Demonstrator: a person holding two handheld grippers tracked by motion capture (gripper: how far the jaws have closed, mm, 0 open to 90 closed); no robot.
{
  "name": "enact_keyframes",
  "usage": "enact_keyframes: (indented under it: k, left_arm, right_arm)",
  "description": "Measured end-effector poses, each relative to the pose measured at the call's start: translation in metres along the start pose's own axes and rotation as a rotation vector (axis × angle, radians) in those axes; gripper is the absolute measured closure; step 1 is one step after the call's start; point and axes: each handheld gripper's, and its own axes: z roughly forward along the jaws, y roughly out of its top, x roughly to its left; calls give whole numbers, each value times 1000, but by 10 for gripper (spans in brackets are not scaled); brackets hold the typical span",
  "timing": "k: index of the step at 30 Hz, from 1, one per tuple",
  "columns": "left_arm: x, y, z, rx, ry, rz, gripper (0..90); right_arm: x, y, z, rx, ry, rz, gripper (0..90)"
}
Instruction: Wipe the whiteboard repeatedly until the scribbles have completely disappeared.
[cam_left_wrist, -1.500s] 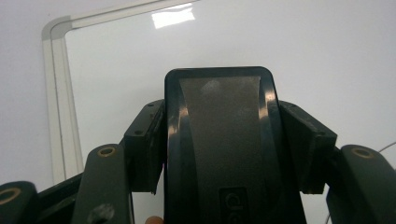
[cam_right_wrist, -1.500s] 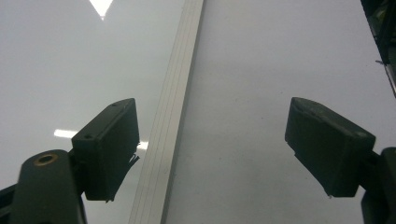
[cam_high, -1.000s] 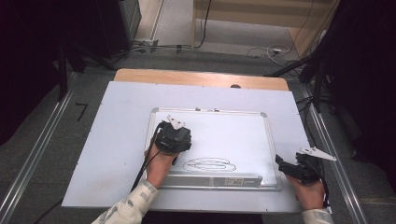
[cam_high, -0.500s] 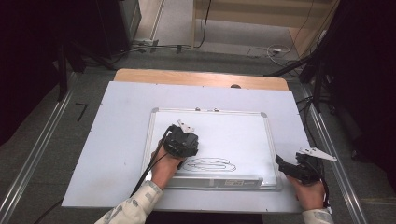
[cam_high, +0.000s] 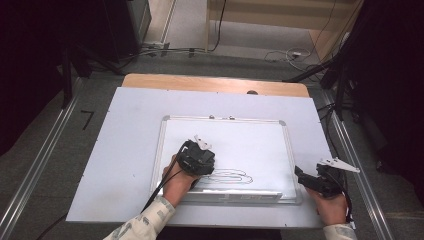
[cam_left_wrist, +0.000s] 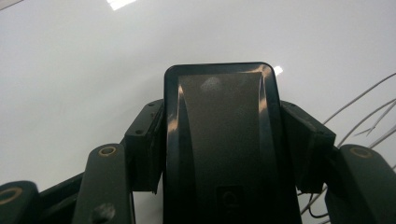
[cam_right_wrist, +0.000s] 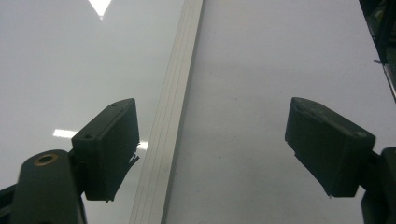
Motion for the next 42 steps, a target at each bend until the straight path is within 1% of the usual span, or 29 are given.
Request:
enact_keyframes:
  k: [3, 12, 16, 21, 24, 25, 26, 27, 29, 30, 31, 34, 41, 42]
  left_arm:
    - [0, -1, 0, -6, -2, -5, 399]
    - [-1, 0, 1, -11, -8, 5, 402]
    - [-1, 1, 1, -1, -12, 14, 403]
    - [-3, 4, 2, 9, -9, 12, 404]
    - [-8, 8, 5, 12, -14, 17, 404]
    - [-8, 8, 5, 12, -14, 17, 404]
    - [-16, 12, 9, 7, -23, 26, 404]
    - [-16, 12, 9, 7, -23, 26, 403]
    - [-25, 16, 12, 4, -31, 42, 404]
    - [-27, 17, 13, 3, -34, 40, 404]
    - [-29, 18, 14, 5, -32, 46, 404]
    - [-33, 21, 16, -2, -32, 42, 404]
    - [-36, 23, 18, -1, -32, 47, 403]
    - [-40, 24, 20, -1, -37, 52, 403]
  right_arm:
    - [0, 0, 0, 0, 0, -1, 163]
    - [1, 0, 1, 0, 1, 1, 163]
    - [1, 1, 1, 1, 3, 0, 163]
    - [1, 1, 1, 1, 4, -3, 163]
    - [2, 1, 2, 2, 4, -3, 163]
    - [2, 1, 2, 1, 4, -4, 163]
    - [2, 1, 2, 0, 5, -3, 163]
    - [2, 1, 2, 0, 5, -3, 163]
    - [2, 1, 2, 0, 6, -3, 163]
    - [2, 1, 2, -1, 7, -3, 163]
    - [1, 1, 2, -1, 8, -4, 163]
    - [1, 1, 1, -3, 9, -5, 163]
    - [2, 2, 2, -3, 9, -5, 163]
    - [2, 2, 2, -4, 10, -7, 163]
